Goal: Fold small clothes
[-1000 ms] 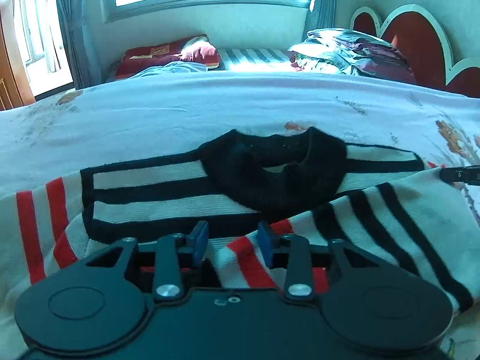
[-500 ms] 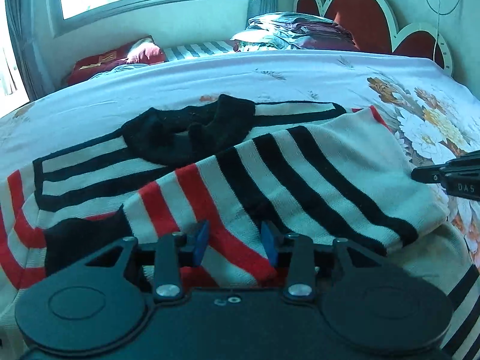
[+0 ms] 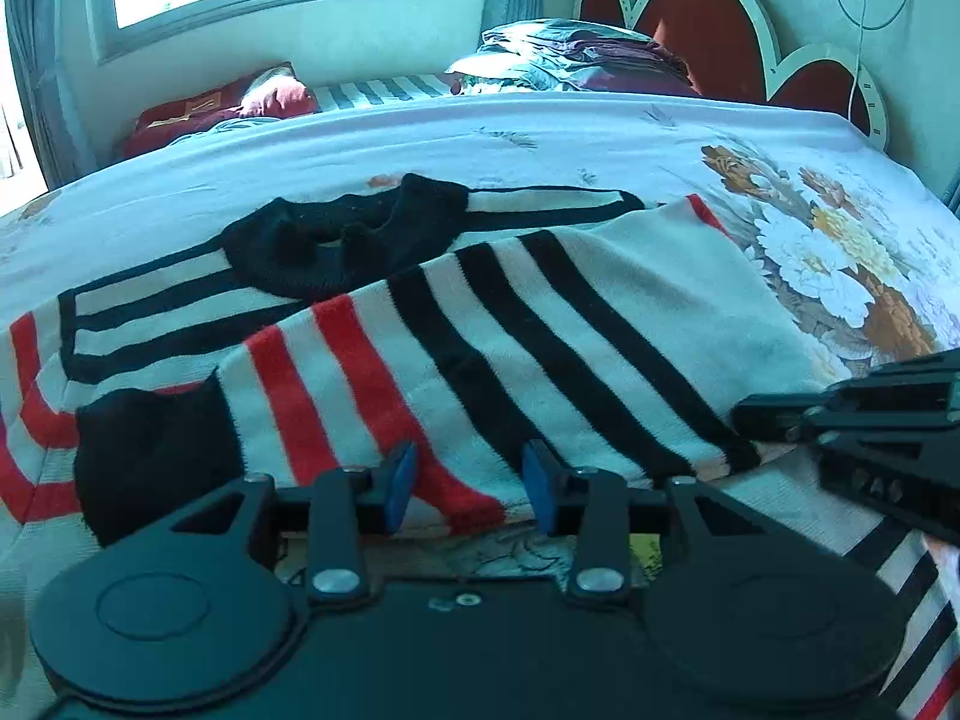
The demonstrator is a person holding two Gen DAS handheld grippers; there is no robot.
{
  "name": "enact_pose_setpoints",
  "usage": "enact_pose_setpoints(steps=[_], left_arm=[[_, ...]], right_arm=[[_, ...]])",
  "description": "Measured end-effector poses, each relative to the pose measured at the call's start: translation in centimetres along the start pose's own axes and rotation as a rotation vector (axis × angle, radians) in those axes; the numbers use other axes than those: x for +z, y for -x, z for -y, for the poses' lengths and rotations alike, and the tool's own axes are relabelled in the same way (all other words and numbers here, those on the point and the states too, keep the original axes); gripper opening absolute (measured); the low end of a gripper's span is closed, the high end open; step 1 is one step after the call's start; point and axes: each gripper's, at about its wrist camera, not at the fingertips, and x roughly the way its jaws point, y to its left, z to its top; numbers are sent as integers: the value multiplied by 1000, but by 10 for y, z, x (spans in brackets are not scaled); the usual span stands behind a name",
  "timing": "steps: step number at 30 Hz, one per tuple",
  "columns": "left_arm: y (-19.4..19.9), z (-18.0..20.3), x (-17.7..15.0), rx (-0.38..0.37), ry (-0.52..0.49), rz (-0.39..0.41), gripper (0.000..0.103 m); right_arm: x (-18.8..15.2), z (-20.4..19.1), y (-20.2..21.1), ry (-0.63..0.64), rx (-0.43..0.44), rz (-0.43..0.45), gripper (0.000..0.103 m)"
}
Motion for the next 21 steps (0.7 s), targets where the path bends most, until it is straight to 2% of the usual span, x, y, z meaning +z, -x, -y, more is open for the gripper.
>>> enact_pose_setpoints(steps=[1, 2, 4, 8, 12, 14, 15, 16, 18, 21], left_arm=[[1, -6, -2, 19, 3, 0, 39], [3, -16, -5, 35, 10, -1, 39], [7, -32, -11, 35, 32, 6, 39], [10, -37, -12, 40, 21, 5, 39], [10, -35, -10, 50, 27, 1, 37], [13, -33, -4, 62, 14, 5, 41], [14, -32, -1, 74, 10, 10, 47], [13, -31, 3, 91, 15, 19, 57], [10, -33, 12, 105, 30, 47, 66], [1, -35, 26, 96, 38, 48, 60]], right_arm=[[-2, 10, 2, -5, -54, 2, 0], [-4, 23, 4, -24, -71, -3, 0], [-8, 41, 9, -59, -27, -11, 0], [-5, 27, 6, 18, -72, -26, 0], [-4, 23, 6, 25, -89, -30, 0], [2, 24, 10, 3, -77, -6, 0], [8, 24, 11, -13, -65, 12, 0], [14, 24, 10, -30, -49, 23, 0], [30, 18, 1, -57, -19, 30, 0], [52, -3, -19, -37, 42, 37, 0]])
